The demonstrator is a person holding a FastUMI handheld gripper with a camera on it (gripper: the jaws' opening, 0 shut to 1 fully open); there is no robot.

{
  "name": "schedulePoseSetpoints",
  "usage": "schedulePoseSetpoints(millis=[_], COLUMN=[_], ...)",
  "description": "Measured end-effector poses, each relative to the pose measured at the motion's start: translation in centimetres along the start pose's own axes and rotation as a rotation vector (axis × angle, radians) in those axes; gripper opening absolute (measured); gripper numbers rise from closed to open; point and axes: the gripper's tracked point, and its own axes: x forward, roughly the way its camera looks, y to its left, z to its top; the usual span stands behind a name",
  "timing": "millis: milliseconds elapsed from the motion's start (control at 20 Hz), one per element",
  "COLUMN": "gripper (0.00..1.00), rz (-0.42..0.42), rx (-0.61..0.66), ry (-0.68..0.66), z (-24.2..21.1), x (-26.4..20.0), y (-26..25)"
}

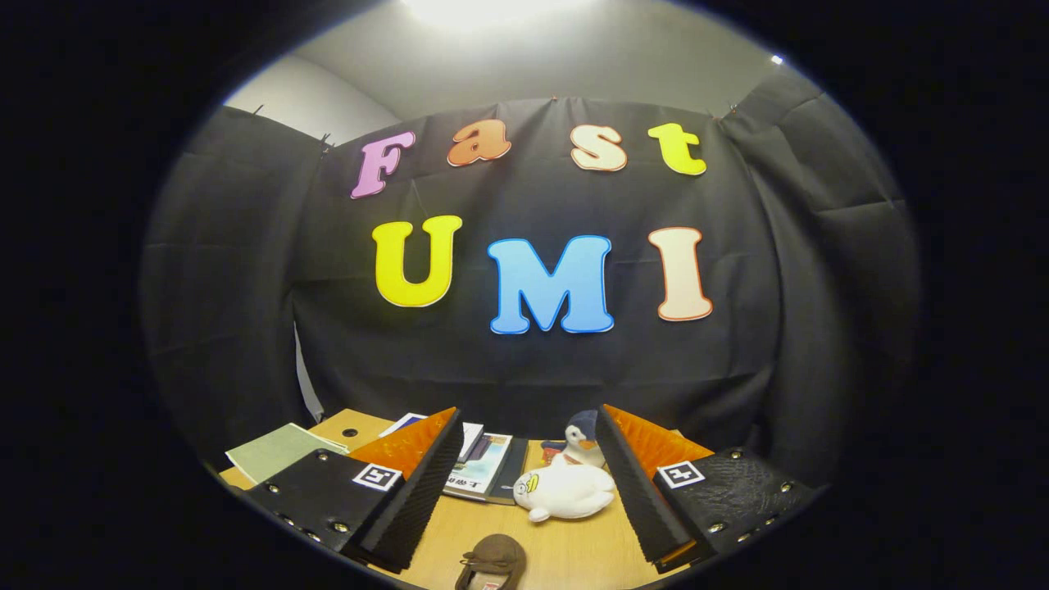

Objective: Open the storage box then place both shoes into the box .Put the left shoe in first, then the right shoe, with the right side of both shoes facing outward in a uniform manner.

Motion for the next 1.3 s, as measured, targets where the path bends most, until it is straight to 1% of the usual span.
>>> schedulePoseSetpoints(millis=[150,450,550,750,850,1050,1300], gripper=[0.98,0.98,0.98,0.99,0.99,0.99,0.99], rz=[0.053,0.202,0.263,0.316,0.360,0.500,0.627], rx=[0.008,0.079,0.108,0.167,0.191,0.326,0.438], ry=[0.017,0.094,0.145,0.233,0.277,0.409,0.549], z=[-1.2,-4.4,-6.1,-8.8,-10.1,-13.6,-17.2], x=[0.8,2.2,2.5,3.4,3.6,3.6,3.6], y=[2.1,7.5,9.7,12.2,13.9,18.5,22.8])
